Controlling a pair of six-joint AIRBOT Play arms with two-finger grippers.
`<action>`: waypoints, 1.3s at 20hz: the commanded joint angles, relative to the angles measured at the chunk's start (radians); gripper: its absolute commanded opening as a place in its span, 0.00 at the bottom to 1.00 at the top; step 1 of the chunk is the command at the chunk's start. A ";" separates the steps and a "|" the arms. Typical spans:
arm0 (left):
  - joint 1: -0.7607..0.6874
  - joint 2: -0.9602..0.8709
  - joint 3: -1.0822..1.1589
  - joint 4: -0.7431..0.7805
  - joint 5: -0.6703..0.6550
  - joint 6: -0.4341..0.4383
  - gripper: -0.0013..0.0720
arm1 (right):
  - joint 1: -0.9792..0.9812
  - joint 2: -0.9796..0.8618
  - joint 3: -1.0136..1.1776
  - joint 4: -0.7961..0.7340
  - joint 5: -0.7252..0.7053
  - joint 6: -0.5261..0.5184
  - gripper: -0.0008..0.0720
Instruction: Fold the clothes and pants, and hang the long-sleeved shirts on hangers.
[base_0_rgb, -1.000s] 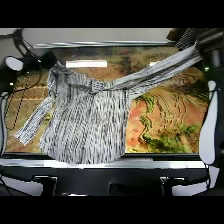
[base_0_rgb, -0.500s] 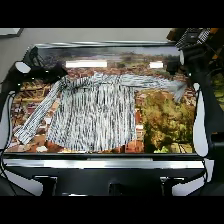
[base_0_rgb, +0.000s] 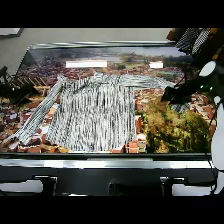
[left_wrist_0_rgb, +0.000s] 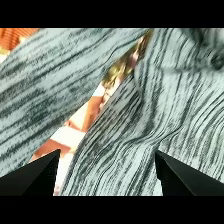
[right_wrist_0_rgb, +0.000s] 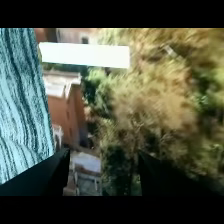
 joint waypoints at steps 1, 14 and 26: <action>0.036 0.084 -0.264 0.010 0.014 0.069 0.96 | 0.061 0.026 -0.258 0.135 -0.056 -0.067 0.71; 0.037 0.100 -0.422 0.011 0.039 0.172 0.96 | 0.322 0.025 -0.568 0.341 -0.381 -0.071 0.46; 0.037 0.100 -0.615 -0.087 0.058 0.224 0.20 | 0.327 0.185 -0.566 0.366 -0.403 -0.006 0.04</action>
